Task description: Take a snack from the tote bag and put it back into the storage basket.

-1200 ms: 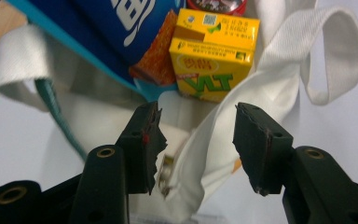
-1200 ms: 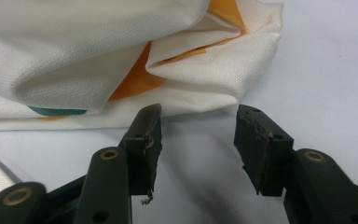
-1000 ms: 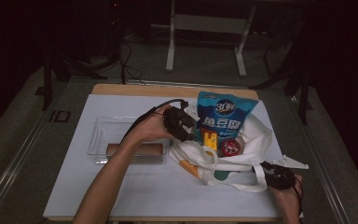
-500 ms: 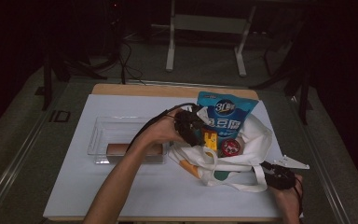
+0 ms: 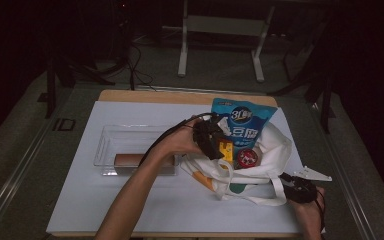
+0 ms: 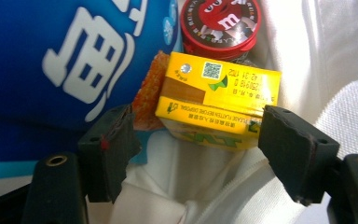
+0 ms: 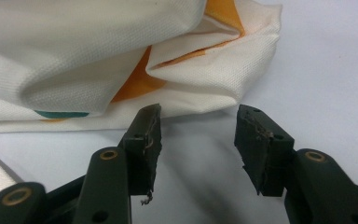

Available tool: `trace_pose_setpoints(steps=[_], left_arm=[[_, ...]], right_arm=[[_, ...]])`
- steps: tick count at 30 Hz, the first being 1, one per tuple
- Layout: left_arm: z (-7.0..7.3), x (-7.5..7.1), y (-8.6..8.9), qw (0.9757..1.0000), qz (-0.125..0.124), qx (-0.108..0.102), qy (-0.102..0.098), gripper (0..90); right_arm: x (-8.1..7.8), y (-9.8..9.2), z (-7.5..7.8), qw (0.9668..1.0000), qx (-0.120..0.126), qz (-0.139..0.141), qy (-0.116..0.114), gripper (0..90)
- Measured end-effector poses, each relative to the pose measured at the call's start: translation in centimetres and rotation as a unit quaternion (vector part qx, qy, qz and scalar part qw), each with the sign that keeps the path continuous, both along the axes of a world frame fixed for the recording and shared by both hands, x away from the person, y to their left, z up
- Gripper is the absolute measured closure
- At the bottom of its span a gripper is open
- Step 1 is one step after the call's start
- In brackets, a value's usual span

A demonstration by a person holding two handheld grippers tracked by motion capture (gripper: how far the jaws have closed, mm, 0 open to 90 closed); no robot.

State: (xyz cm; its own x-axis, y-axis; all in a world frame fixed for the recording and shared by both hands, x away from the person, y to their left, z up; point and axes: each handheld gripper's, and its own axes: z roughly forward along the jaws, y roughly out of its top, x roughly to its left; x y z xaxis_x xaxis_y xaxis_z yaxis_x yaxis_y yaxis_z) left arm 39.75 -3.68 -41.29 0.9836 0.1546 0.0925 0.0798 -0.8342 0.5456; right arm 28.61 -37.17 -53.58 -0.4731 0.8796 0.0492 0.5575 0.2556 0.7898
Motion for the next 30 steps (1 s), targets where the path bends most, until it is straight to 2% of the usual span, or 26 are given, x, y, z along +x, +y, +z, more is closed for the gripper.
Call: trace_pose_setpoints(steps=[4,5,6,17,30], left_arm=[[0.0,0.0,0.0,1.0,-0.004,-0.004,0.004,25.4],[-0.1,0.0,0.0,0.9998,-0.012,-0.007,0.013,25.4],[-0.1,-0.1,-0.1,0.9998,-0.016,-0.007,0.014,25.1],[-1.3,0.0,-1.6,0.9994,-0.021,0.015,0.024,20.9],[-1.6,0.2,-2.4,0.9986,-0.027,0.038,0.026,19.5]], right_arm=[[0.0,0.0,0.0,1.0,0.0,0.0,0.0,50.5],[0.0,0.0,0.0,1.0,0.0,0.0,0.0,50.5],[0.0,0.0,0.0,1.0,0.0,0.0,0.0,50.5],[0.0,0.0,0.0,1.0,0.0,0.001,0.001,50.4],[0.0,0.0,0.0,1.0,0.001,0.002,0.001,50.4]])
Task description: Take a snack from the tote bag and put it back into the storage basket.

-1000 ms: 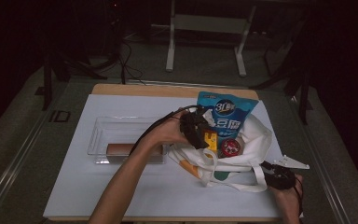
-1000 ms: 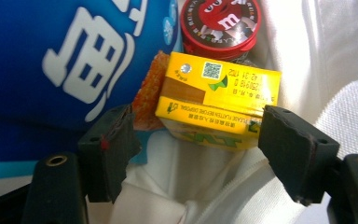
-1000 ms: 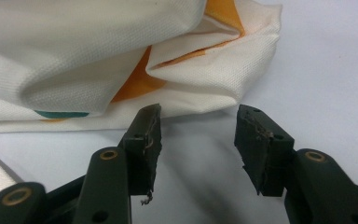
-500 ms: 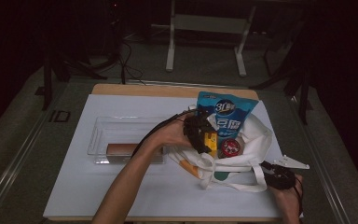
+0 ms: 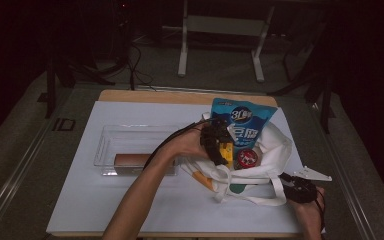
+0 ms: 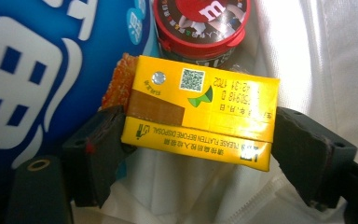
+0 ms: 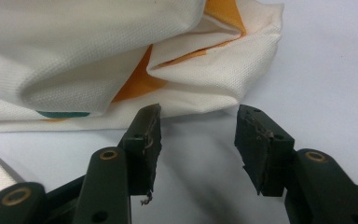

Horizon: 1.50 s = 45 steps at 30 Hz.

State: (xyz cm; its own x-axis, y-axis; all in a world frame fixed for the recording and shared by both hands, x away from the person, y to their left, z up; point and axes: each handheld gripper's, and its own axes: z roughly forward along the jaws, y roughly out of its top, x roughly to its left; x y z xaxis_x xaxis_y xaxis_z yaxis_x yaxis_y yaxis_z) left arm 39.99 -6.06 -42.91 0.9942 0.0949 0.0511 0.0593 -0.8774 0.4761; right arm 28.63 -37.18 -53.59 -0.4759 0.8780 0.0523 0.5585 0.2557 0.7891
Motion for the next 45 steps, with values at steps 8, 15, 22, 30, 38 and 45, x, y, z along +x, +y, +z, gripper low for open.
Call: trace_pose_setpoints(steps=[8,15,22,30,38,45], left_arm=[[-0.7,0.1,-0.5,0.9999,-0.005,0.008,0.006,18.5],[-1.0,0.0,-0.8,0.9999,-0.003,0.013,0.001,19.7],[-1.9,0.0,-0.8,1.0,0.004,0.009,0.0,20.6],[-2.3,0.0,-1.0,0.9999,0.005,0.012,0.002,21.9],[-2.7,-0.3,-1.3,0.9997,0.01,0.019,-0.007,22.2],[-2.8,-0.5,-1.3,0.9995,0.01,0.028,-0.01,25.4]], right_arm=[[0.0,0.0,0.0,1.0,0.001,0.001,0.0,50.4],[0.0,0.0,0.0,1.0,0.001,0.001,0.0,50.4],[0.0,0.0,0.0,1.0,0.001,0.001,0.0,50.4],[0.0,0.0,0.0,1.0,-0.001,0.001,0.001,50.4],[0.0,0.0,0.0,1.0,-0.002,0.002,0.001,50.4],[0.0,0.0,0.0,1.0,-0.002,0.002,0.001,50.4]])
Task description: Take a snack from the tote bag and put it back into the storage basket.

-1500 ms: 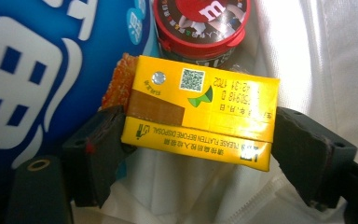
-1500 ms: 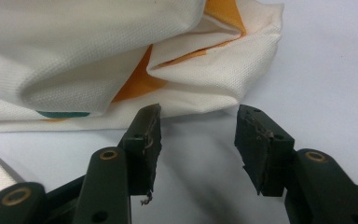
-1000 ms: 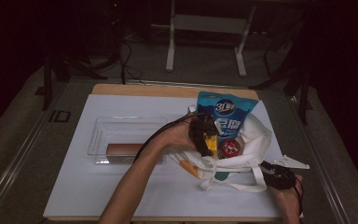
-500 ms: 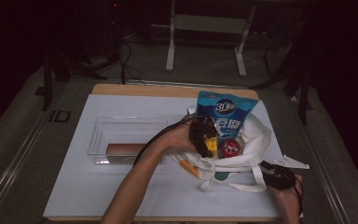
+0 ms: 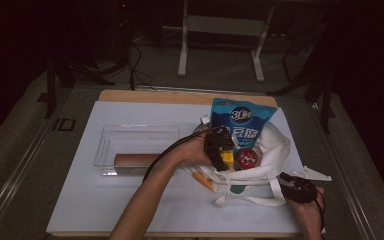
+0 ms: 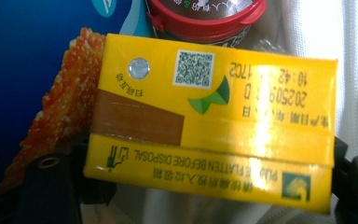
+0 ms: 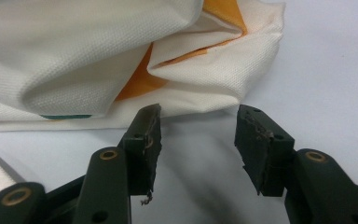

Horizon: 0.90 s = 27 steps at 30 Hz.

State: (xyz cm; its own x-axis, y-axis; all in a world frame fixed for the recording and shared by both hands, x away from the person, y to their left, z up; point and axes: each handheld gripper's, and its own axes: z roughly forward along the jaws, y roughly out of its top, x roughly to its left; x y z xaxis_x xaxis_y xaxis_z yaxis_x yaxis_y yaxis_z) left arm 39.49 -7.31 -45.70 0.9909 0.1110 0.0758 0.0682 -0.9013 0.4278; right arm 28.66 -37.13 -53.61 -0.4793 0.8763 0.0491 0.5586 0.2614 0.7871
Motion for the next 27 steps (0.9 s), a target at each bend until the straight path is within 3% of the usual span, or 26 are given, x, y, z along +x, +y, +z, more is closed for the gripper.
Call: trace_pose_setpoints(steps=[8,12,25,27], left_arm=[[0.13,-0.29,0.06,1.0,0.006,0.003,0.002,27.1],[0.26,-0.73,-0.1,0.9999,-0.003,0.01,-0.011,27.2],[-0.46,-0.06,-0.27,0.9999,0.013,0.002,0.011,25.8],[-0.45,-0.19,-0.23,1.0,0.008,0.0,0.006,26.8]], right_arm=[[-0.02,-0.03,0.01,1.0,0.002,-0.001,0.0,50.4],[0.0,-0.04,0.0,1.0,0.002,-0.001,0.0,50.3],[-0.02,0.04,0.0,1.0,-0.001,0.0,0.001,50.4],[0.0,0.03,0.0,1.0,-0.001,0.0,0.001,50.4]])
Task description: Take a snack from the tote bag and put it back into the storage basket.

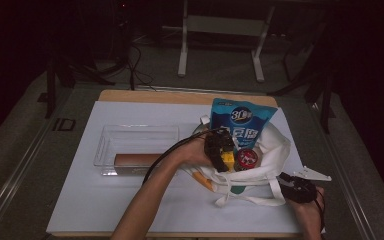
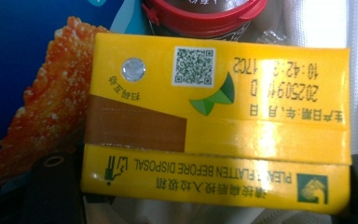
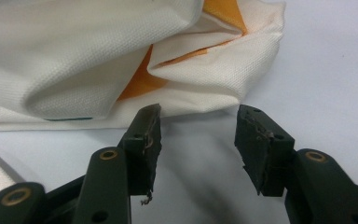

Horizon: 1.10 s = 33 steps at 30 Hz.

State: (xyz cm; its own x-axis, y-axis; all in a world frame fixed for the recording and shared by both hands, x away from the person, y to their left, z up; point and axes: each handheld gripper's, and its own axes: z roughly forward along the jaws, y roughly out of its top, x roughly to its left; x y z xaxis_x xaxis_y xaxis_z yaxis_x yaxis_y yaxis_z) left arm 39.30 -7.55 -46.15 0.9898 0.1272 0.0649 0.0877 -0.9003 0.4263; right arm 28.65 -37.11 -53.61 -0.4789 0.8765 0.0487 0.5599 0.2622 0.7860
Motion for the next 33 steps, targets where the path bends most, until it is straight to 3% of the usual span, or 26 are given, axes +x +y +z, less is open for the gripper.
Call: trace_pose_setpoints(steps=[5,15,22,26,33], left_arm=[[0.1,0.0,0.1,1.0,0.002,-0.001,0.009,28.2],[0.5,-0.1,0.3,1.0,0.001,0.004,0.007,28.5],[1.0,-0.6,0.4,0.9997,0.021,0.01,0.002,28.4],[1.5,-1.0,0.3,0.9993,0.028,0.018,-0.014,28.5],[2.3,-1.4,0.5,0.9971,0.069,0.022,-0.023,28.4]], right_arm=[[0.0,0.0,0.0,1.0,0.002,-0.001,-0.001,50.4],[0.0,-0.1,0.0,1.0,0.006,-0.001,-0.002,50.3],[0.0,-0.1,0.0,1.0,0.006,-0.001,-0.002,50.3],[0.0,-0.1,0.0,1.0,0.006,-0.001,-0.002,50.3],[0.0,-0.2,0.0,1.0,0.008,-0.002,-0.003,50.3]])
